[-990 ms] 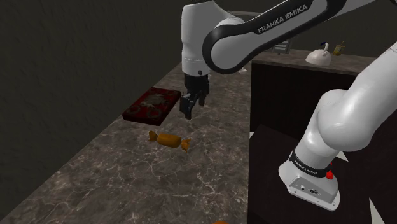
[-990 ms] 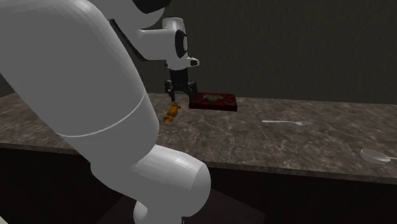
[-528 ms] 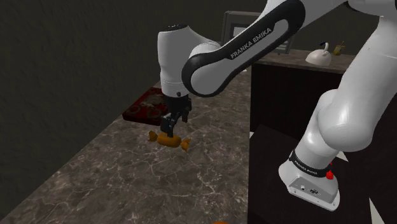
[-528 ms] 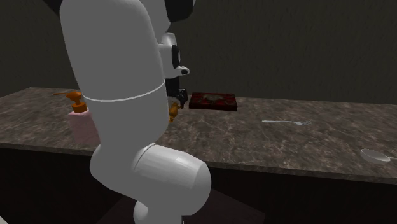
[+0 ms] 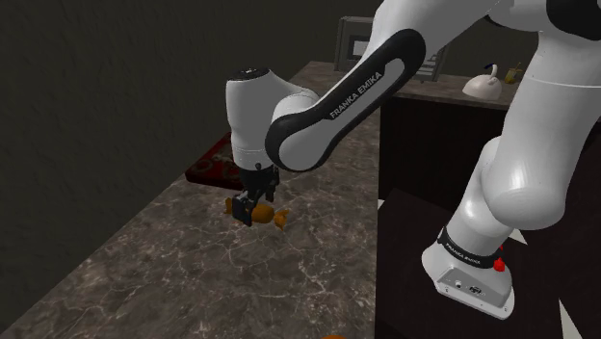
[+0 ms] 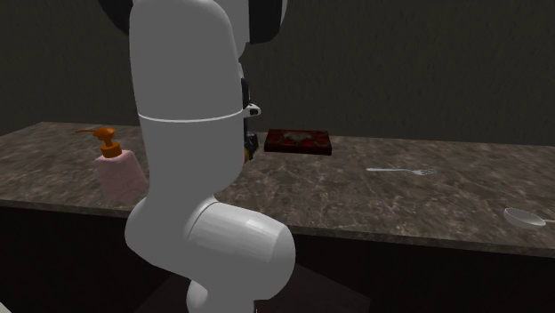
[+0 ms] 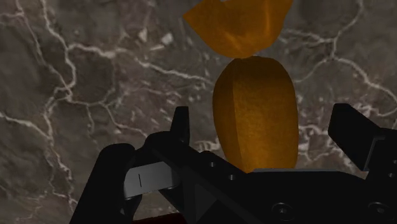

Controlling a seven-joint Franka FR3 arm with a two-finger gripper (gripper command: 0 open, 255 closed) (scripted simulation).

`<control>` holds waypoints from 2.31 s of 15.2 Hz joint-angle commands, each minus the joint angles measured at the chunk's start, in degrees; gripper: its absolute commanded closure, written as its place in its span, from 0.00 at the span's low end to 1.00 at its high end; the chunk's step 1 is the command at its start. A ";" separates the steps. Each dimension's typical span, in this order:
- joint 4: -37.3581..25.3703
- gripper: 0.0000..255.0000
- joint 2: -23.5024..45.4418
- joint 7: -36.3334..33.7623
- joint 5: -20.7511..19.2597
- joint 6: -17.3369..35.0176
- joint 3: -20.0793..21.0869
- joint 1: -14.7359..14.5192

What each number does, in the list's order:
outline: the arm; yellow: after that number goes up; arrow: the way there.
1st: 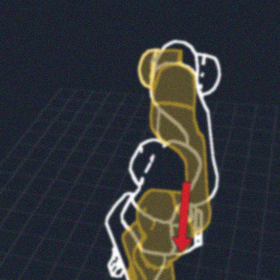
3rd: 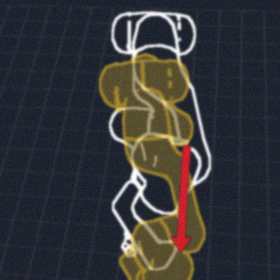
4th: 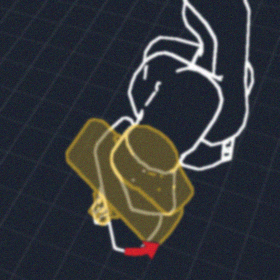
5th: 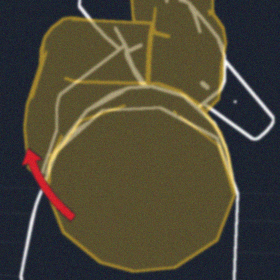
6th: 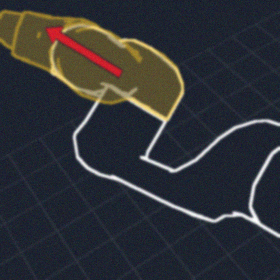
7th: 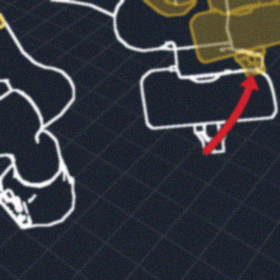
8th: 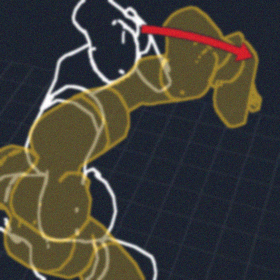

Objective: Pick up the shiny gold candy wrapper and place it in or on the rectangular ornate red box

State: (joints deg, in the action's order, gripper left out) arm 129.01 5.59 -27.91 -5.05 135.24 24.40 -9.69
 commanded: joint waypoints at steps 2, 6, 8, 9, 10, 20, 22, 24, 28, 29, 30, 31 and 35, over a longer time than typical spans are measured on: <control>0.67 0.00 1.38 -0.60 -0.97 1.92 -0.21 -0.06; 0.67 0.00 1.38 -0.60 -0.97 1.92 -0.22 -0.06; 0.67 0.00 1.38 -0.60 -0.97 1.92 -0.22 -0.06; 0.66 0.00 1.37 -0.59 -0.96 1.91 -0.22 -0.06; 0.66 1.00 1.37 -0.59 -0.96 1.91 -0.22 -0.06; 0.47 1.00 0.80 -0.30 -0.55 1.21 -0.14 0.00; 0.01 1.00 -0.31 0.26 0.21 -0.24 0.00 0.11; -0.49 1.00 -1.38 0.79 0.93 -1.69 0.10 0.19; -1.65 1.00 -3.38 1.74 2.20 -4.64 0.20 0.31; -1.98 1.00 -3.85 1.95 2.48 -5.38 0.20 0.33; -2.31 1.00 -4.30 2.16 2.76 -6.12 0.21 0.35; -2.66 1.00 -4.75 2.35 3.02 -6.87 0.21 0.37; -4.18 1.00 -6.39 3.06 3.94 -9.87 0.16 0.43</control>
State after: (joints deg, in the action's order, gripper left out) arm 125.01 -0.10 -25.13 -1.51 126.19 24.57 -9.28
